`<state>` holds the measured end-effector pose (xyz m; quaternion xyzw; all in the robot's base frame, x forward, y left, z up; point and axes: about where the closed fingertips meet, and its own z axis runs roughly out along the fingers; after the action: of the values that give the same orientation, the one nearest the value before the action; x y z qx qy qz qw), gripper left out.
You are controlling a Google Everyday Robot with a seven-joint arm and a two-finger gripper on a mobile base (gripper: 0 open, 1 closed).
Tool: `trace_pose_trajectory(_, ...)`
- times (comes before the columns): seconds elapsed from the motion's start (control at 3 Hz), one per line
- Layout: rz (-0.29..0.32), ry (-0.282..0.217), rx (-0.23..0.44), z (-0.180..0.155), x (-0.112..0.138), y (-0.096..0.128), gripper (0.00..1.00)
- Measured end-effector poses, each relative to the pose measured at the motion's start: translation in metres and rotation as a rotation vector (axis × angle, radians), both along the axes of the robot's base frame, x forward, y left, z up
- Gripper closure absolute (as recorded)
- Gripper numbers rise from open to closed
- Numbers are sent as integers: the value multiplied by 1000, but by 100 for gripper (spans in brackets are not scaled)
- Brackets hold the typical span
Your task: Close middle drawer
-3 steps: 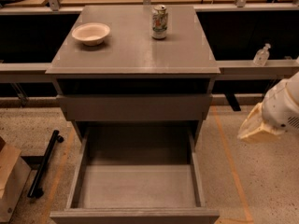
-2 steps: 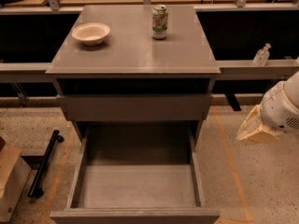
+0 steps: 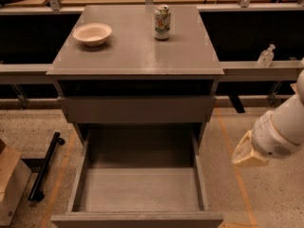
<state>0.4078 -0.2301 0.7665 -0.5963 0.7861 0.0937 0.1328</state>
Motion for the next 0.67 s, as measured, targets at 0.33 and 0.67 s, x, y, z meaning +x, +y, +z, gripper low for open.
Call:
trace_pose_trajectory(0.33, -11, 29, 27, -55, -9, 5, 100)
trace_pose_trajectory(0.67, -46, 136, 37, -109, -20, 14, 100)
